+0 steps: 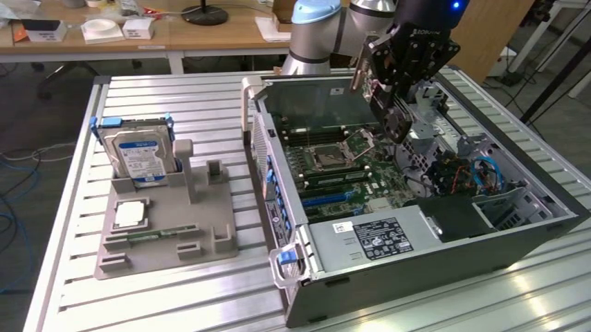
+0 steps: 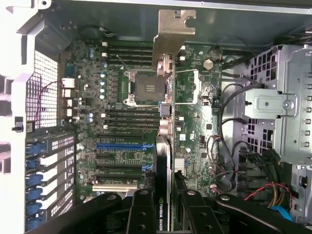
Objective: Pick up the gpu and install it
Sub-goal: 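Insert the gpu into the slot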
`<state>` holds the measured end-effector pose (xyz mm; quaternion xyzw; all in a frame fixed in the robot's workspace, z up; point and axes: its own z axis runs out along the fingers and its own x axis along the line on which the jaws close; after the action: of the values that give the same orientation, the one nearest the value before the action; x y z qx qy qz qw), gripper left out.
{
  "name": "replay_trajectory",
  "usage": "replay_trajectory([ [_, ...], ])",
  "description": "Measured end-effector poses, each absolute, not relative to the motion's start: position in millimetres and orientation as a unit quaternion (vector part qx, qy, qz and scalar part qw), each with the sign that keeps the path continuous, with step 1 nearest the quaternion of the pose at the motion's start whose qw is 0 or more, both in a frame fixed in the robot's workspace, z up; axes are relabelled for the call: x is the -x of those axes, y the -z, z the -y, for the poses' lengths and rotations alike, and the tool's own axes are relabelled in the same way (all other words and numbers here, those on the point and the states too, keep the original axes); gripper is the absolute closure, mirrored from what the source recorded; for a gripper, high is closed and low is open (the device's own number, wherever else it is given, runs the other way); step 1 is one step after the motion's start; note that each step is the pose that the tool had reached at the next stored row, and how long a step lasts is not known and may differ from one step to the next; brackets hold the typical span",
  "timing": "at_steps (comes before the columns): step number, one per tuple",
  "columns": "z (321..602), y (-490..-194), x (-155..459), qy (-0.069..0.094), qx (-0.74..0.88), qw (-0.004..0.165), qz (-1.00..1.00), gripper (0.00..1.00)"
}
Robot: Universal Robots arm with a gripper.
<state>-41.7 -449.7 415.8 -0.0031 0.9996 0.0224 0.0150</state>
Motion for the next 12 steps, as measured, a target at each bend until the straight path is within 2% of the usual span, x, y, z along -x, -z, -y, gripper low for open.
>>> replay_trajectory([
  [12, 449.7, -415.8, 41.7, -0.023, 0.033, 0.014, -0.999, 0.74],
])
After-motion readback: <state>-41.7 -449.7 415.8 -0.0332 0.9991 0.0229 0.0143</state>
